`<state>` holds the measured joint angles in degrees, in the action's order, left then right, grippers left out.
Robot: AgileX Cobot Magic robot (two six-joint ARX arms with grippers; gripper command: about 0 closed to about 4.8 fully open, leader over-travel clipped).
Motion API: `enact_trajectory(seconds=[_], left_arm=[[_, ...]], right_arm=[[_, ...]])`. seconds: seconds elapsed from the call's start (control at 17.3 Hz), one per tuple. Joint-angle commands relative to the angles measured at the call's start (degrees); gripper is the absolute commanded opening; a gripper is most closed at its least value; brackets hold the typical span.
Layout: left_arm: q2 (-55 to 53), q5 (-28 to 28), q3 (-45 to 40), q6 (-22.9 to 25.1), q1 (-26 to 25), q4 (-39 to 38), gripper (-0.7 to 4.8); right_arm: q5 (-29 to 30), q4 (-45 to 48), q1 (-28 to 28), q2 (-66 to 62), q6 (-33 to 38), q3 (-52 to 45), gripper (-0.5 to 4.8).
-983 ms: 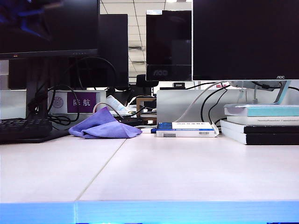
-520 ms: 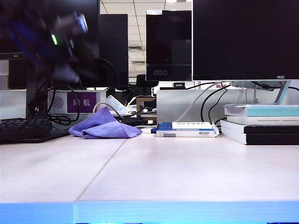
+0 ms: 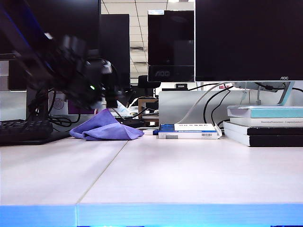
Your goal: Wipe the table from front to back using the rag.
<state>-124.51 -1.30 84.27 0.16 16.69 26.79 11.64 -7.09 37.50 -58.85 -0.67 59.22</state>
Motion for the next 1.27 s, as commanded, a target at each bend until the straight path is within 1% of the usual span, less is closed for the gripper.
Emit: enact_trajectory(seconds=[0.06,0.12,0.23,0.29,0.35,0.4,0.58,0.64,0.69,0.75,0.81,0.87,0.98,1.04,1.1,1.21,1.27], left_arm=[[-5.84,3.04,7.78,-0.37,0.09,-0.5,2.67],[-8.2,3.02,10.62,-1.29,0.07,-1.09,2.67],[-14.16,3.26,17.66,-1.25,0.07,-3.63,2.67],[-16.35,4.44,19.67,-1.25,0.07,-3.69,2.6],[-17.31,5.7,20.35,-1.27,0.07,-4.15,2.23],[-18.18,6.67,20.72,-1.27,0.04,-4.46,2.06],[-21.7,6.64,23.41,-1.25,-0.33,-4.55,2.05],[-22.67,6.64,24.5,-1.25,-0.37,-4.79,1.91],[-24.83,6.82,27.65,-1.25,-0.37,-5.81,-0.05],[-25.11,7.67,28.46,-1.25,-0.37,-5.95,-0.05],[-25.49,9.73,30.27,-1.25,-0.37,-6.64,-0.05],[-25.68,9.66,31.65,-1.25,-0.5,-7.69,-0.05],[-29.2,9.4,39.95,-1.25,-0.59,-13.97,-0.05],[-30.67,9.05,42.73,-1.25,-0.59,-15.23,-0.05],[-31.41,9.09,44.39,-1.25,-0.59,-16.9,-0.05],[-31.58,9.2,44.61,-1.25,-0.59,-19.39,-0.05],[-31.56,9.2,44.61,-0.98,-0.59,-22.64,-0.05]], right_arm=[[0.0,0.9,0.28,0.15,0.02,0.31,-0.01],[0.02,0.87,0.28,0.15,0.04,0.31,-0.01],[0.02,0.87,0.28,0.15,0.11,0.31,-0.01],[0.02,0.76,0.28,0.15,0.26,0.31,-0.01],[0.04,0.28,0.28,0.2,0.26,0.31,-0.01],[0.07,-0.35,0.31,0.2,0.52,0.31,-0.01],[0.07,-0.42,0.31,0.22,0.66,0.31,-0.01],[0.07,-0.46,0.31,0.22,0.66,0.31,-0.01],[0.07,-0.46,0.31,0.2,0.66,0.31,-0.01],[0.07,-0.46,0.31,0.2,0.66,0.31,-0.01],[0.07,-0.46,0.33,0.2,0.66,0.31,-0.01],[0.04,-0.46,0.31,0.2,0.66,0.31,-0.01],[0.02,-0.46,0.31,0.13,0.66,0.31,-0.01],[0.02,-0.48,0.31,0.13,0.66,0.31,-0.01],[0.04,-0.46,0.31,0.13,0.66,0.31,-0.01],[0.02,-0.46,0.31,0.13,0.66,0.31,-0.01],[0.04,-0.44,0.31,0.13,0.66,0.31,-0.01]])
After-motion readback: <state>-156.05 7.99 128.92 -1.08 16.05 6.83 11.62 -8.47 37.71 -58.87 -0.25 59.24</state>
